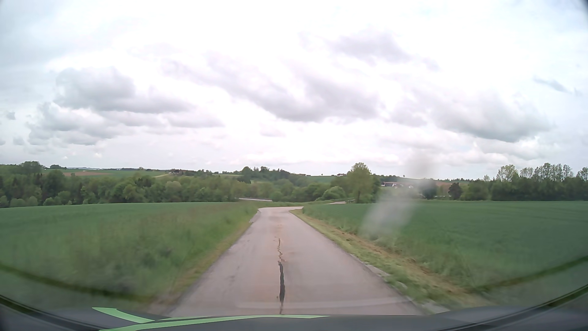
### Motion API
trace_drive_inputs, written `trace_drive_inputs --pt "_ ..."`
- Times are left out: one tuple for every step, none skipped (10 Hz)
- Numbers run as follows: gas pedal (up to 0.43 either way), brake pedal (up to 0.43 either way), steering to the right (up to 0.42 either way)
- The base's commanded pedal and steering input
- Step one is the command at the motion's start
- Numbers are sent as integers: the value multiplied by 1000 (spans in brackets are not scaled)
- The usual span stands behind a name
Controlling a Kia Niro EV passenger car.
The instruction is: Follow the waypoints while adhering to traffic rules and regulations
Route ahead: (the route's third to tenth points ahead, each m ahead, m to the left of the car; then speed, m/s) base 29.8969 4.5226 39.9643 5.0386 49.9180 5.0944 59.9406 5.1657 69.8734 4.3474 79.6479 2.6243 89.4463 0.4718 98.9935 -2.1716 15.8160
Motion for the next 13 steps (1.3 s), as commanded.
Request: trace_drive_inputs --pt "110 0 -17" --pt "110 0 -17" --pt "110 0 -16" --pt "110 0 -15" --pt "110 0 -14" --pt "110 0 -11" --pt "110 0 -11" --pt "110 0 -11" --pt "110 0 -10" --pt "110 0 -10" --pt "110 0 -6" --pt "110 0 -3" --pt "98 0 -2"
